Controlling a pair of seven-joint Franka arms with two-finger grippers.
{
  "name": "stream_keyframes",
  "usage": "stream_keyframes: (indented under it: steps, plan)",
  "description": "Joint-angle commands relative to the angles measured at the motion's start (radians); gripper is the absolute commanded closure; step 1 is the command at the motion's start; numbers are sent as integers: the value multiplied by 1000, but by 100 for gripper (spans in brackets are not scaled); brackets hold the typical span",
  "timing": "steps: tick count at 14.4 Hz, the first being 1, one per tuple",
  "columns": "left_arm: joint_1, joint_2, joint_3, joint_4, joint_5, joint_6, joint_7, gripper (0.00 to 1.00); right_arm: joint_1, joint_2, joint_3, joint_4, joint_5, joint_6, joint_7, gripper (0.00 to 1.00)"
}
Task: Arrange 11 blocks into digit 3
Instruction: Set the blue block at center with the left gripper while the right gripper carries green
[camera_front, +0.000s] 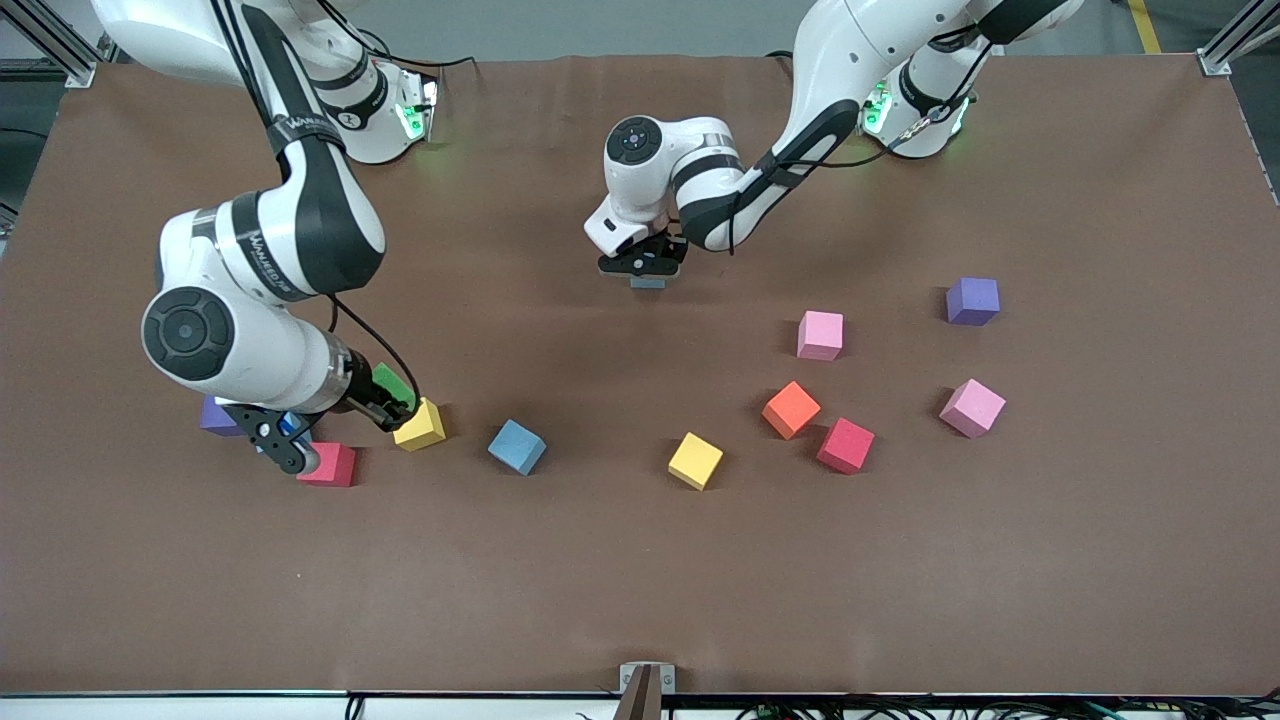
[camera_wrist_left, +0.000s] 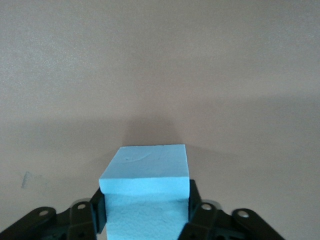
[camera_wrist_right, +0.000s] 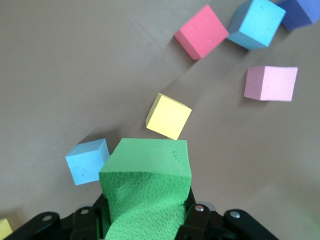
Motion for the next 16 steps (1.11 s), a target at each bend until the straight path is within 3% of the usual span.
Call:
stream_keyframes:
  steps: [1, 5, 7, 9, 12, 14, 16]
  plan:
    - [-14, -1, 11, 24, 31, -23, -19, 0, -17, -42, 12, -37, 19, -17, 54, 100]
    - [-7, -77, 8, 72, 45, -157, -60, 0, -27, -73, 12, -61, 24, -48, 92, 100]
    - [35, -84, 20, 173, 31, -232, -83, 0, -17, -111, 12, -113, 25, -39, 187, 100]
    - [91, -45, 22, 292, 14, -283, -88, 0, 0, -177, 15, -225, 37, 21, 276, 100]
    - [185, 29, 45, 402, 8, -276, -79, 0, -1, -320, 67, -507, 74, 241, 405, 100]
    - [197, 98, 50, 496, 4, -273, -91, 0, 0, -384, 146, -671, 74, 395, 540, 100]
    - [213, 162, 65, 569, -38, -260, -140, 0, 0, -406, 225, -762, 73, 492, 650, 100]
